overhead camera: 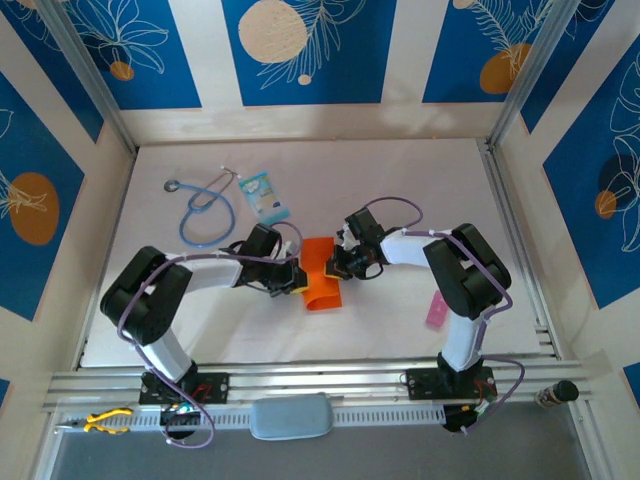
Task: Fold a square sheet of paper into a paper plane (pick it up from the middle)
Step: First fold the square sheet of paper in half at the center of the table.
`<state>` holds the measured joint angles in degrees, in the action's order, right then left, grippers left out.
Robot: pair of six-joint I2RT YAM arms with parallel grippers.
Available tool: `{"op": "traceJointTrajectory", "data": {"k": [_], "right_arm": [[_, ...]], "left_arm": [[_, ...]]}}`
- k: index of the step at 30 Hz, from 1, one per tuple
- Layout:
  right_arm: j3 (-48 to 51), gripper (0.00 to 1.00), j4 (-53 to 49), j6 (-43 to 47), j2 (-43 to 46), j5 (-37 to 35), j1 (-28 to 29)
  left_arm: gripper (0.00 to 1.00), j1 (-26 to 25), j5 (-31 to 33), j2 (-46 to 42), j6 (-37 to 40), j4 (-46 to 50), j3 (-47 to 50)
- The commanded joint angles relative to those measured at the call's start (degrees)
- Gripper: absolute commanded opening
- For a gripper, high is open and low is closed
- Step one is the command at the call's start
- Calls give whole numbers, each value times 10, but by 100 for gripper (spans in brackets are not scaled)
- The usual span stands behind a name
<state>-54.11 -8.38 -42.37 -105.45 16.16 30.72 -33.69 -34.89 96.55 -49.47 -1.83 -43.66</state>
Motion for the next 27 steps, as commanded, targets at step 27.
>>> {"op": "traceJointTrajectory", "data": {"k": [27], "right_arm": [[41,0,-60,-26,2,-78,1]], "left_arm": [[9,-13,-39,-24,-2,-13,25]]}}
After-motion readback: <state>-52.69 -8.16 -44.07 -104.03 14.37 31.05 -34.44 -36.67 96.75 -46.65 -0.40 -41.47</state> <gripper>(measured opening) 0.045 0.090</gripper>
